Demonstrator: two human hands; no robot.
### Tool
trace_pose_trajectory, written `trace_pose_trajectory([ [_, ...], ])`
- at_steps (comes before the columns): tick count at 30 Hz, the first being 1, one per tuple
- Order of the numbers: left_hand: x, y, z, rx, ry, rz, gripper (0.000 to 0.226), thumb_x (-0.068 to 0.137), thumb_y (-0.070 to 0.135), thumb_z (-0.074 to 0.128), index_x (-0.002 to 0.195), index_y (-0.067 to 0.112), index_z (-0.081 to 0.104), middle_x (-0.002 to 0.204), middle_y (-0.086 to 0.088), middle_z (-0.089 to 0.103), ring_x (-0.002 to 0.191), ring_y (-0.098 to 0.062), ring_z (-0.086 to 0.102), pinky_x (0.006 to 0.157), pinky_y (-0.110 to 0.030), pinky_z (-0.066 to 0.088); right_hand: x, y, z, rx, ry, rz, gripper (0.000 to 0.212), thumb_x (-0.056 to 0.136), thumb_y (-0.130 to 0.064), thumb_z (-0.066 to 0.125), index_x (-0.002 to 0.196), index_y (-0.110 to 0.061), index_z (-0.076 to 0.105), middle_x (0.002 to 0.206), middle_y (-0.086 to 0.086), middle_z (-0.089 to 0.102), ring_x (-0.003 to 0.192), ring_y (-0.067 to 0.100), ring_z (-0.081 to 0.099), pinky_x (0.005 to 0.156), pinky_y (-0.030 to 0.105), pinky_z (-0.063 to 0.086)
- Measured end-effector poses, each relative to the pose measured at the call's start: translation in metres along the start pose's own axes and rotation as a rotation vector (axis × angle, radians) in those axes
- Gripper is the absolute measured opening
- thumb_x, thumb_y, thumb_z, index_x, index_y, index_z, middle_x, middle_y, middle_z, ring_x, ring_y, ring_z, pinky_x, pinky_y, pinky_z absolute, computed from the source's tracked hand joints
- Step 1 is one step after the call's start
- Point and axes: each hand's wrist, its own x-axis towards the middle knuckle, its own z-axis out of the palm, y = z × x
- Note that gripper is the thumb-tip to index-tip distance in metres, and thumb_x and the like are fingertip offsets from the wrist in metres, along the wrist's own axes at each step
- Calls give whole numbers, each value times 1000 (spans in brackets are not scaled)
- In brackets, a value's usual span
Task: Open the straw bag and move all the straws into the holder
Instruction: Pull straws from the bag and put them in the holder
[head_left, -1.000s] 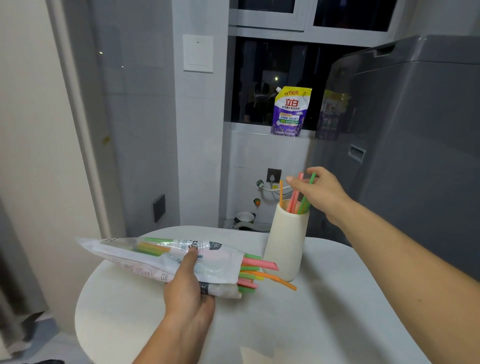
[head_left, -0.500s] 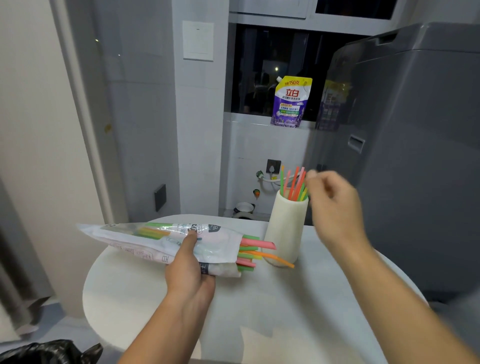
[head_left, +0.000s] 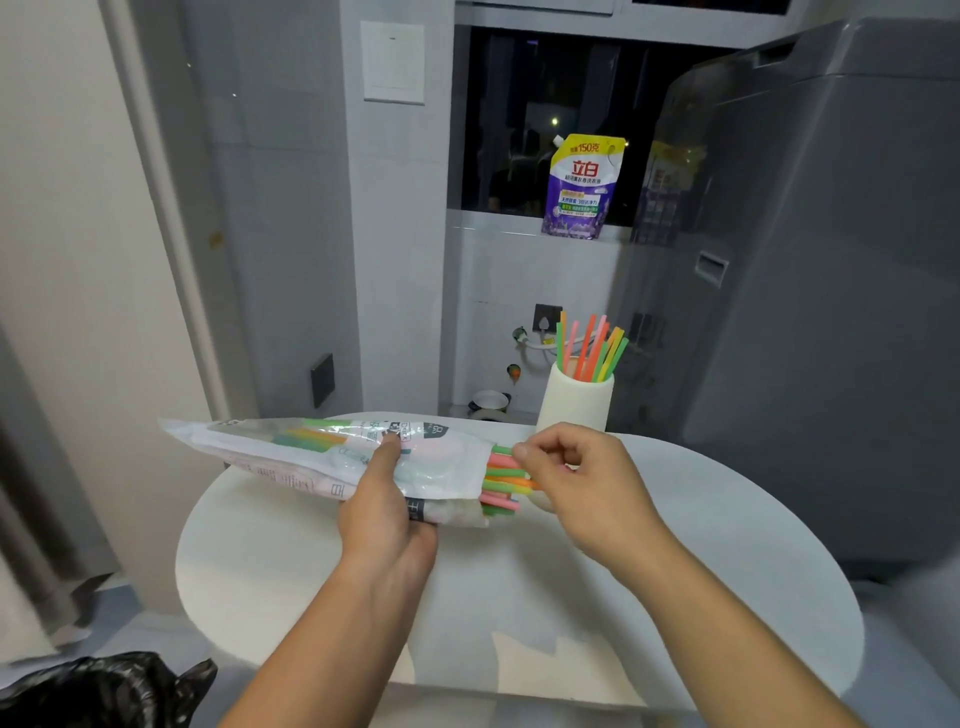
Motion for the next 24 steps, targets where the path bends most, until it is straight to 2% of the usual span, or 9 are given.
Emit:
trace_pose_trajectory([
  [3,6,9,-1,-11,15,6,44,99,18,71,141,17,62,129,-7,76,108,-23,77,75,-40,67,-2,0,-10,140,-22,42,16,91,-30,70,83,-18,75,69,8,64,56,17,53,55,32,49],
  [6,8,8,-2,-12,17,21,47,98,18,73,144,17,62,130,-7,76,109,-24,77,70,-37,67,-6,1,-10,298,-64,87,16,88,-30,74,92,-15,75,71,9,64,52,17,53,43,28,40],
  [10,5,-2,-1,-6,11,5,49,96,18,75,143,18,61,130,-8,76,108,-26,78,77,-45,67,-8,5,0,254,-55,77,9,83,-24,79,89,-18,75,65,2,63,50,16,50,45,23,39],
  [14,5,4,0,-23,52,20,46,97,15,74,141,19,62,128,-6,77,105,-23,78,73,-39,68,-3,9,-12,326,-8,116,6,85,-9,76,86,-6,72,56,3,60,47,15,50,48,26,43],
  [19,7,8,-1,-8,48,42,46,97,17,73,142,17,61,130,-6,76,106,-21,78,77,-38,67,-1,8,-19,751,-50,278,10,82,-1,73,90,2,68,67,11,61,53,13,57,50,20,53],
  [22,6,6,0,-10,34,34,47,97,18,73,142,17,61,129,-5,76,107,-21,78,84,-40,66,-4,6,-13,1029,-64,329,25,71,-15,75,90,-1,69,68,8,65,56,13,58,51,18,55],
  [24,6,6,0,-12,33,34,46,97,18,73,142,17,61,128,-5,77,107,-21,78,86,-41,66,-6,7,-8,1066,-11,323,33,67,-22,76,94,-3,69,69,6,62,54,12,55,46,19,50],
])
